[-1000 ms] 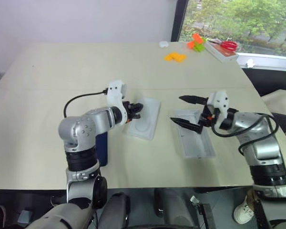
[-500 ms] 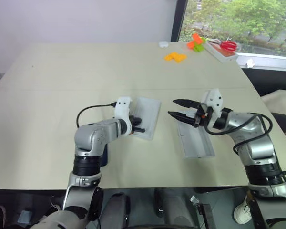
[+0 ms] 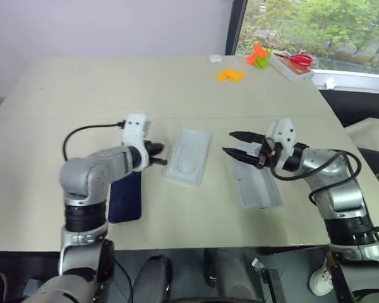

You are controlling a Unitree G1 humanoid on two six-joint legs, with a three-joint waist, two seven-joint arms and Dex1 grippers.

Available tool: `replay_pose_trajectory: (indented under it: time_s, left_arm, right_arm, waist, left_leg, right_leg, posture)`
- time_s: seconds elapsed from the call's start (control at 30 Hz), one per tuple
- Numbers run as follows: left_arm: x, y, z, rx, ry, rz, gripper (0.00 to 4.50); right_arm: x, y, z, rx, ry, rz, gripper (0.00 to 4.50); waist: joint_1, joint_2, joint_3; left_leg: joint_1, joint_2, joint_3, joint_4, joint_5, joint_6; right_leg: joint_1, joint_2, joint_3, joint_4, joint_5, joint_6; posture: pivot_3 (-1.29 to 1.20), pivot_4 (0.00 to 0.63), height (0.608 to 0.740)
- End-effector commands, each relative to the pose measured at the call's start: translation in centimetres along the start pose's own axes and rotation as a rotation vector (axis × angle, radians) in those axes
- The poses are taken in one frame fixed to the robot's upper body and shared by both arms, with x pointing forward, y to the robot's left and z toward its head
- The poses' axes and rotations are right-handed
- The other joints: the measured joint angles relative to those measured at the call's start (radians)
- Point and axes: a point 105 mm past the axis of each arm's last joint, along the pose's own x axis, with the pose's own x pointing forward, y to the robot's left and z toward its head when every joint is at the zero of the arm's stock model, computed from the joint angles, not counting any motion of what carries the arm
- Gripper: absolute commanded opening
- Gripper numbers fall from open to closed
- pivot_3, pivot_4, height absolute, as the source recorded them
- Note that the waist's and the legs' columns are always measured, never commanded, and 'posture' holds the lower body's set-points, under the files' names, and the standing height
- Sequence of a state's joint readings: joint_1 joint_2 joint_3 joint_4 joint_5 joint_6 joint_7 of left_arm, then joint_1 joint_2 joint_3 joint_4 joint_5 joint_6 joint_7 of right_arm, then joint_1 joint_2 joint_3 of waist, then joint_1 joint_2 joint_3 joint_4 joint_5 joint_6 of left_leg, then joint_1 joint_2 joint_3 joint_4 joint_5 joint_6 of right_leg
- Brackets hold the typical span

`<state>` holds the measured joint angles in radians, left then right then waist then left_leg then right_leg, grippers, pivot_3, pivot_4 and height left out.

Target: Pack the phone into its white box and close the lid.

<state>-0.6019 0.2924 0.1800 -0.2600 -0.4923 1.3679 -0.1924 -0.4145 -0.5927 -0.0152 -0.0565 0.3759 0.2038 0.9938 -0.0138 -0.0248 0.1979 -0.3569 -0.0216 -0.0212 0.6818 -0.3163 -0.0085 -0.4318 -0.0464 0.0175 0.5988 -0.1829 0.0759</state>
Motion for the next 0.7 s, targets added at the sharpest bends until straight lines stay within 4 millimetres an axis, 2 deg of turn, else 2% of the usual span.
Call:
replay_pose_trajectory:
  time_s: [0.03, 0.4, 0.7]
  left_arm:
    - [-0.8, 0.5, -0.3, 0.012, 0.005, 0.004, 0.00]
    - [0.8, -1.1, -4.6, 0.049, 0.158, -0.036, 0.00]
    - [2.4, -5.3, -5.0, 0.029, 0.146, -0.154, 0.00]
  right_arm:
    - [-0.1, -0.2, 1.2, -0.045, -0.036, 0.000, 2.37]
    - [-0.1, -0.5, 1.5, -0.057, -0.037, -0.002, 2.37]
    - [-0.2, -0.6, 1.4, -0.059, -0.033, -0.013, 2.37]
  waist:
    - [0.003, 0.000, 0.000]
    - [0.003, 0.000, 0.000]
    - [0.005, 0.000, 0.000]
  left_leg:
    - [0.000, -0.001, 0.000, 0.000, 0.000, 0.000]
    - [-0.001, -0.002, 0.000, 0.000, 0.000, 0.000]
    - [-0.001, -0.003, 0.000, 0.001, 0.000, 0.000]
  right_leg:
    - [0.000, -0.001, 0.000, 0.000, 0.000, 0.000]
    - [0.000, -0.003, 0.000, -0.002, 0.000, 0.000]
    - [0.001, -0.004, 0.000, -0.002, 0.000, 0.000]
  posture:
    - [0.00, 0.150, 0.740]
    - [0.00, 0.150, 0.740]
    - [0.00, 0.150, 0.740]
